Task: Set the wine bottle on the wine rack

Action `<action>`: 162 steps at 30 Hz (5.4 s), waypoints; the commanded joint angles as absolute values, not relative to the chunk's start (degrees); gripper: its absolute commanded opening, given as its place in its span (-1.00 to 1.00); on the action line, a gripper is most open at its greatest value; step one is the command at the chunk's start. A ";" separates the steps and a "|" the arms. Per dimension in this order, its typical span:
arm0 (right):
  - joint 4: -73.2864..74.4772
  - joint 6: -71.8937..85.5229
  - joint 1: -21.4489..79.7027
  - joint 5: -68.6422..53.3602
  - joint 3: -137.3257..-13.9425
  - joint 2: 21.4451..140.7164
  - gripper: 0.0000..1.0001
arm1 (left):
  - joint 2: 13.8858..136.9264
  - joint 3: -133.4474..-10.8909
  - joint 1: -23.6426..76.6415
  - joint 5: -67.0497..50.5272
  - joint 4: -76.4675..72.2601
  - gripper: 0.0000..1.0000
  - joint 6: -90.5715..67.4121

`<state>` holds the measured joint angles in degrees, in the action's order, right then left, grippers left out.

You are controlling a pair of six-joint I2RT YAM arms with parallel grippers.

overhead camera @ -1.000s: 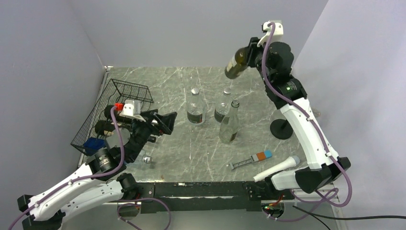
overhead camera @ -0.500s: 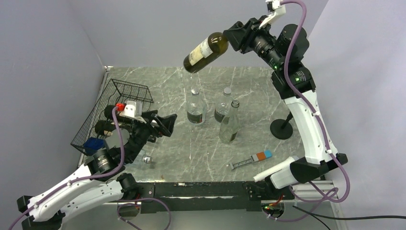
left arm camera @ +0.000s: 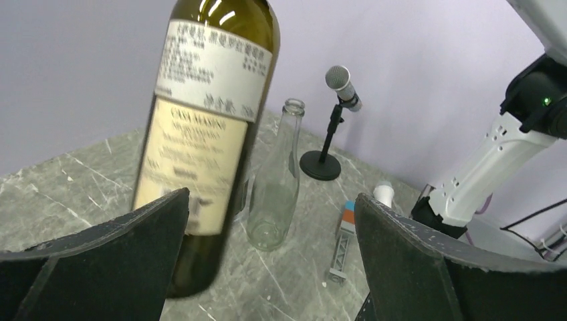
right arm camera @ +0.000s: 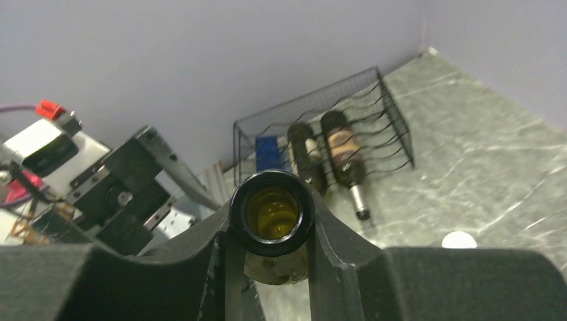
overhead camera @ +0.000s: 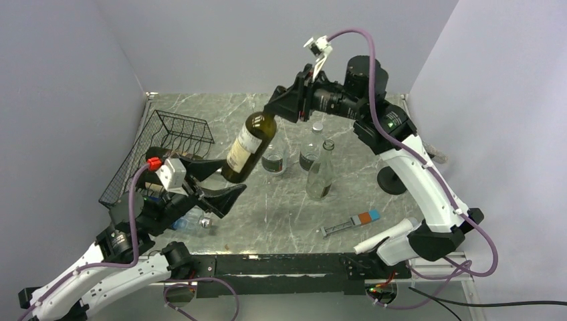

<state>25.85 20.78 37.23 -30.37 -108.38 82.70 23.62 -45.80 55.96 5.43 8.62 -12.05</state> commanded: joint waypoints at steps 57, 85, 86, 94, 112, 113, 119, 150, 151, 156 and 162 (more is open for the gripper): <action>18.85 14.68 40.52 -48.90 -91.69 66.56 -0.02 | 37.86 -42.58 56.16 -6.73 3.23 -0.99 -1.05; 44.81 -5.30 42.71 -27.73 -95.32 68.32 0.73 | 36.62 -49.71 56.16 7.97 32.71 -0.99 48.68; 45.05 -5.87 43.53 -27.81 -94.47 68.48 0.73 | 36.38 -49.33 56.16 9.05 32.24 -0.99 50.01; 50.49 -11.52 48.89 -28.17 -90.05 72.69 0.74 | 35.27 -48.40 56.17 12.24 29.77 -0.99 55.85; 55.79 -13.28 56.42 -26.87 -89.86 83.85 0.39 | 36.15 -50.27 56.16 14.14 29.40 -0.99 50.03; 55.84 -13.14 56.70 -26.41 -89.80 84.14 0.35 | 36.47 -50.76 56.16 14.18 29.99 -0.99 49.31; 55.91 -11.63 57.22 -24.89 -90.86 85.40 -1.00 | 36.39 -50.61 56.16 14.85 29.99 -0.99 47.10; 36.76 3.91 56.06 -5.71 -96.76 103.07 -1.00 | 16.37 -52.93 56.16 22.17 32.89 0.99 28.97; 36.63 4.21 56.07 -4.57 -97.56 103.86 -1.00 | 16.14 -53.51 56.16 22.46 32.66 0.99 28.34; 35.94 5.85 56.16 2.10 -99.01 104.89 -1.00 | 15.84 -55.18 56.16 22.14 32.24 0.99 26.32; 32.19 6.46 56.16 1.74 -95.96 100.99 -1.00 | 15.86 -54.31 56.16 21.87 31.53 0.99 27.07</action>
